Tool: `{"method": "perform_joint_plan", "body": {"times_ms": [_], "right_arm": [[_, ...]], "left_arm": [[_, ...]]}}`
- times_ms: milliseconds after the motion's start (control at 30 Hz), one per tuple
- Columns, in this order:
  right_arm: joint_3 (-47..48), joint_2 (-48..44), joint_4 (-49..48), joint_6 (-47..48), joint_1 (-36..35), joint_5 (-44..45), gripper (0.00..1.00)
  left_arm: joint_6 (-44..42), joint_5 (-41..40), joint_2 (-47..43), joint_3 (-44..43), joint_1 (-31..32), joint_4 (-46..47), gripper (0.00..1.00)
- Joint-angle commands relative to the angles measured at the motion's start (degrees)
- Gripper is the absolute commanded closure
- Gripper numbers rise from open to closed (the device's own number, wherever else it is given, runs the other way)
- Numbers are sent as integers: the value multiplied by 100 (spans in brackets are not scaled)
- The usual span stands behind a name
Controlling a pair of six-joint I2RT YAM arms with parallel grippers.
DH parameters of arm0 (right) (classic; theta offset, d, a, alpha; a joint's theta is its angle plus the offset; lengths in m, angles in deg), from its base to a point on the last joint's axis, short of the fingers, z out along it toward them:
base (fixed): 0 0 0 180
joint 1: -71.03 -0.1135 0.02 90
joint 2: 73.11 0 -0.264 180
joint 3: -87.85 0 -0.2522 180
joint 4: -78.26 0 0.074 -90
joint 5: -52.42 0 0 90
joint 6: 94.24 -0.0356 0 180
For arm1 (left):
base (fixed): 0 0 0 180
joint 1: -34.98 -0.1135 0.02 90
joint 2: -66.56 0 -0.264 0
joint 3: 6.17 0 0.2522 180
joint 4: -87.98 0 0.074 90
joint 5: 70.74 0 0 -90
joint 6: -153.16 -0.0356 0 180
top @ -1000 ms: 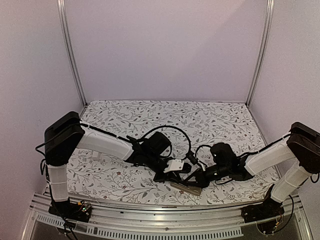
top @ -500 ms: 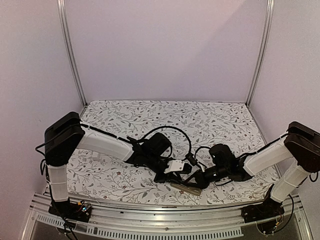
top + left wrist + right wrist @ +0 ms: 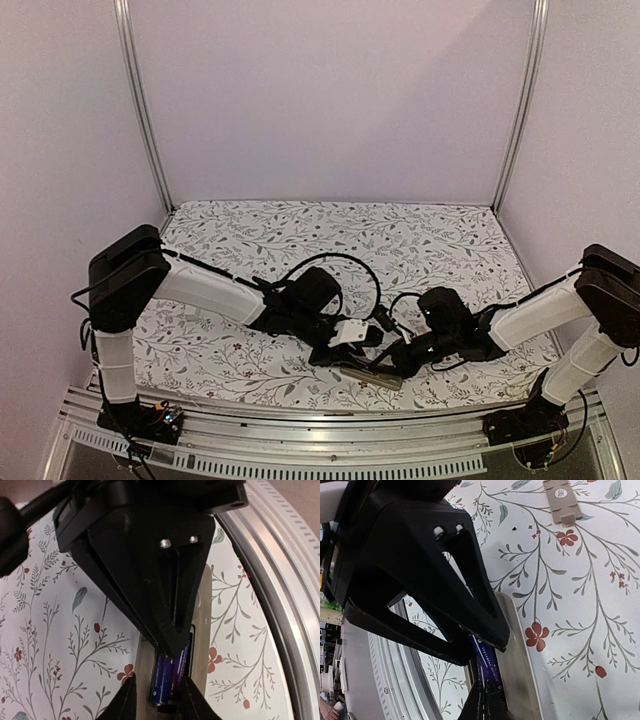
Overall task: Load the batteries into the remote control
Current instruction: Load the battery into the battery compartment, then press the battery in the battery compartment.
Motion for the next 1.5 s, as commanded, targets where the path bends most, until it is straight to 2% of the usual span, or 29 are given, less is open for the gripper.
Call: {"method": "perform_joint_plan", "body": {"times_ms": [0,167,433,633,867,933,1000,1067,1167,1333,1467], "right_arm": [[96,-122,355,109,-13,185,97],[110,-205,437,134,-12,221,97],[213,-235,585,215,-12,176,96],[319,-302,669,288,-12,188,96],[394,-404,773,302,-12,194,94],[419,-480,817,304,-13,207,93],[437,-598,884,287,-12,264,91],[488,-688,1044,205,-12,421,85],[584,-842,1419,-181,-12,817,76],[947,-992,2969,-1140,-12,1546,64],[920,-1292,3743,-1811,-12,1829,62]], "left_arm": [[62,173,-150,356,51,-215,69],[167,501,-367,483,-46,38,65],[275,655,-455,459,-76,62,61],[392,614,-555,514,-160,449,55],[530,659,-951,636,-263,267,54],[546,514,-1184,766,-310,-7,57],[533,339,-1373,999,-356,-145,68],[447,71,-1437,1189,-360,-190,77],[500,-22,-1324,1128,-349,-164,80],[490,-65,-1091,971,-252,-1,83],[431,-194,-963,881,-205,50,85]]}}
